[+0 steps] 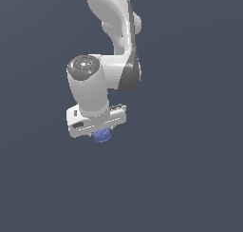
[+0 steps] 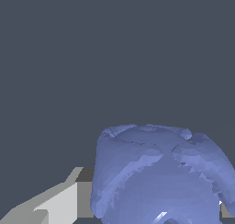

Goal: Pick up the object and move it to a goal position.

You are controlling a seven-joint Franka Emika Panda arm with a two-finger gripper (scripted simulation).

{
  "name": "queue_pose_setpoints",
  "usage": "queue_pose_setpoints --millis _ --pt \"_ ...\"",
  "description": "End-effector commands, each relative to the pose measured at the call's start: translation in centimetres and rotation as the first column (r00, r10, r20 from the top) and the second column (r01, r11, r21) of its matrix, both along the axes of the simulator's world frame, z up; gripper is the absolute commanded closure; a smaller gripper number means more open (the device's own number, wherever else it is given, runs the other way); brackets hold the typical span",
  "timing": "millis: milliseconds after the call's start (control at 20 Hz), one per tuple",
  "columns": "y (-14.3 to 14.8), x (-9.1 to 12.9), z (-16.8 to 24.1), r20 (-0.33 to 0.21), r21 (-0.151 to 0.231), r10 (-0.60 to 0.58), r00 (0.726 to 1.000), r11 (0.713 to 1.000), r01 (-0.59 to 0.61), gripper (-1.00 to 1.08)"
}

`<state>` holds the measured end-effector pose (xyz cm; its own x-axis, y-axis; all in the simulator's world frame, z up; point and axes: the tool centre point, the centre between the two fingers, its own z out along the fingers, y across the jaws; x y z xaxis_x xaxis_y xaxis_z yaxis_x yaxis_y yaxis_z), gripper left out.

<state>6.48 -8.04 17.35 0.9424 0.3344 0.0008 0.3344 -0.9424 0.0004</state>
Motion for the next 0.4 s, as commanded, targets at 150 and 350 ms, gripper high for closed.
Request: queue_pose_setpoints --millis 150,350 --pt "-2.0 -0.8 2.7 -0.001 0.000 0.001 1.000 1.000 -0.001 1.08" --pt "-2.5 -1.0 3.4 -0.001 0.000 0.001 1.000 1.000 -0.001 1.08"
